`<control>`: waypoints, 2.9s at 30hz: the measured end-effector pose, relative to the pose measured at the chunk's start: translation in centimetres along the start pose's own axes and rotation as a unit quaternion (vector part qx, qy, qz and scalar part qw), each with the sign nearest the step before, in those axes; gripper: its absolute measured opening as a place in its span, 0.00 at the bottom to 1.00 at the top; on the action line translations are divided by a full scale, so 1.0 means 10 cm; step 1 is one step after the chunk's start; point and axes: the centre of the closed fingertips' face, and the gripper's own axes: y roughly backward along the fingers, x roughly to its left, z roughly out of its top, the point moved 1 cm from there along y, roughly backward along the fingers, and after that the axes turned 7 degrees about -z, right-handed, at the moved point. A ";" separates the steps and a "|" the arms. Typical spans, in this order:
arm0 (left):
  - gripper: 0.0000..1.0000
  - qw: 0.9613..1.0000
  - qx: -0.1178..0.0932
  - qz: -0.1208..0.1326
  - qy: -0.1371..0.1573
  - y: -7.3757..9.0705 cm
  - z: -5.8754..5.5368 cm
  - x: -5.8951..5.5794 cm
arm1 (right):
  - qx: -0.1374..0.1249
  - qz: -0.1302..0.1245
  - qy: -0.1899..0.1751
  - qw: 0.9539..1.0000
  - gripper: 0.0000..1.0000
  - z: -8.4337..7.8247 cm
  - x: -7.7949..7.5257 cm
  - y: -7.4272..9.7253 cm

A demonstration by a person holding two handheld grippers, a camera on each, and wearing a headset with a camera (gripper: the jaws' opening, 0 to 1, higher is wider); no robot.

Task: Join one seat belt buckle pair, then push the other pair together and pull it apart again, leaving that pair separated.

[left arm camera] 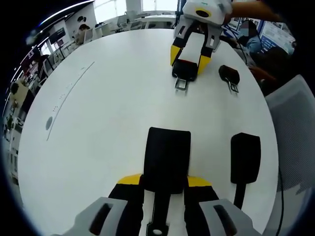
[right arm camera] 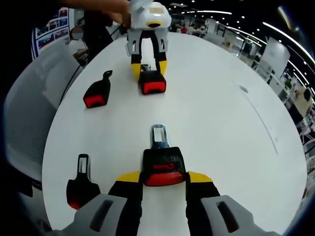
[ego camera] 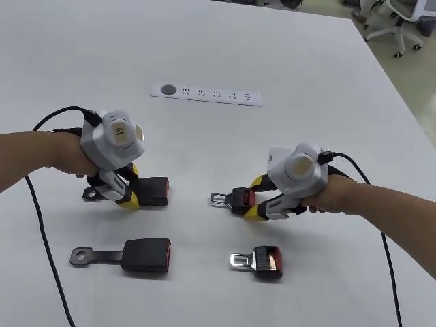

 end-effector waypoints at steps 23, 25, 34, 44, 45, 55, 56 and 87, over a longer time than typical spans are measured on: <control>0.32 1.000 0.006 -0.007 -0.018 0.01 -0.01 -0.01 | -0.007 0.008 0.015 1.000 0.30 0.23 0.06 -0.16; 0.32 1.000 0.005 -0.007 -0.019 0.01 -0.01 -0.01 | -0.008 0.009 0.016 1.000 0.30 0.25 0.06 -0.17; 0.32 1.000 0.007 -0.007 -0.021 0.01 -0.01 -0.02 | -0.013 0.014 0.021 1.000 0.30 0.34 0.09 -0.23; 0.32 1.000 0.007 -0.008 -0.022 0.00 -0.03 0.01 | -0.016 0.020 0.029 0.999 0.30 0.46 0.13 -0.30; 0.32 1.000 0.007 -0.008 -0.022 0.00 -0.03 0.00 | -0.016 0.021 0.029 0.999 0.30 0.47 0.13 -0.31; 0.32 1.000 0.007 -0.009 -0.022 0.00 -0.03 0.01 | -0.021 0.023 0.032 0.999 0.30 0.58 0.14 -0.38; 0.32 1.000 0.008 -0.009 -0.022 0.00 -0.03 0.01 | -0.021 0.024 0.034 0.999 0.30 0.60 0.15 -0.39; 0.32 1.000 0.005 -0.009 -0.019 -0.01 -0.03 -0.01 | -0.028 0.028 0.051 0.998 0.30 0.78 0.23 -0.50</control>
